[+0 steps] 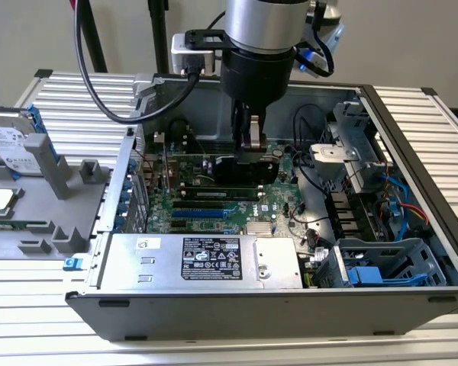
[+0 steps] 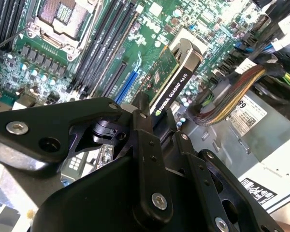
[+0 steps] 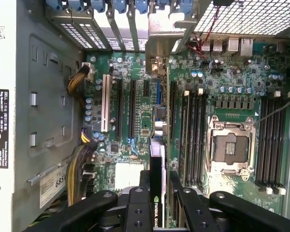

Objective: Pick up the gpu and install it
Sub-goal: 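Insert the gpu into the slot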

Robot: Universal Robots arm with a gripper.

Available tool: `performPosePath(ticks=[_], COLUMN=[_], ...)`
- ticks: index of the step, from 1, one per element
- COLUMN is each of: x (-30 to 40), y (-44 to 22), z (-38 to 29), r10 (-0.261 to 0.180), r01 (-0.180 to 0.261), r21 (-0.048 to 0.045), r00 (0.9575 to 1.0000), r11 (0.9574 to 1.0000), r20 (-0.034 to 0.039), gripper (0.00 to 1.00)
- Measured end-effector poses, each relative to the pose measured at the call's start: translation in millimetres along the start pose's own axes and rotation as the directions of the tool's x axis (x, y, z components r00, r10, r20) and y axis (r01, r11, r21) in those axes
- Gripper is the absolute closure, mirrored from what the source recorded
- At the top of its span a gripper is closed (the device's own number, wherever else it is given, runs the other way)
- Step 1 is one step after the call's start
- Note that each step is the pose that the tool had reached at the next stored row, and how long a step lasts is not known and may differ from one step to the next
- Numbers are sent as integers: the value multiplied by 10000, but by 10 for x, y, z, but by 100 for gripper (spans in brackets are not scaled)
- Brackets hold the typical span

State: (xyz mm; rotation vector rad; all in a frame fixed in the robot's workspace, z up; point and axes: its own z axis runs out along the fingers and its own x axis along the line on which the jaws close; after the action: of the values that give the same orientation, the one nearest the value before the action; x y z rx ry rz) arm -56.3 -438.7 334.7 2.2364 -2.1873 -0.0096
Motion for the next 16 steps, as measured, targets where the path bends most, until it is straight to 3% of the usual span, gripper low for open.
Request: performPosePath(ticks=[16], x=[0], y=[0], z=[9], r10=[0], r01=[0], r21=[0], r00=[10000], r11=[10000], r20=[0], gripper=[100])
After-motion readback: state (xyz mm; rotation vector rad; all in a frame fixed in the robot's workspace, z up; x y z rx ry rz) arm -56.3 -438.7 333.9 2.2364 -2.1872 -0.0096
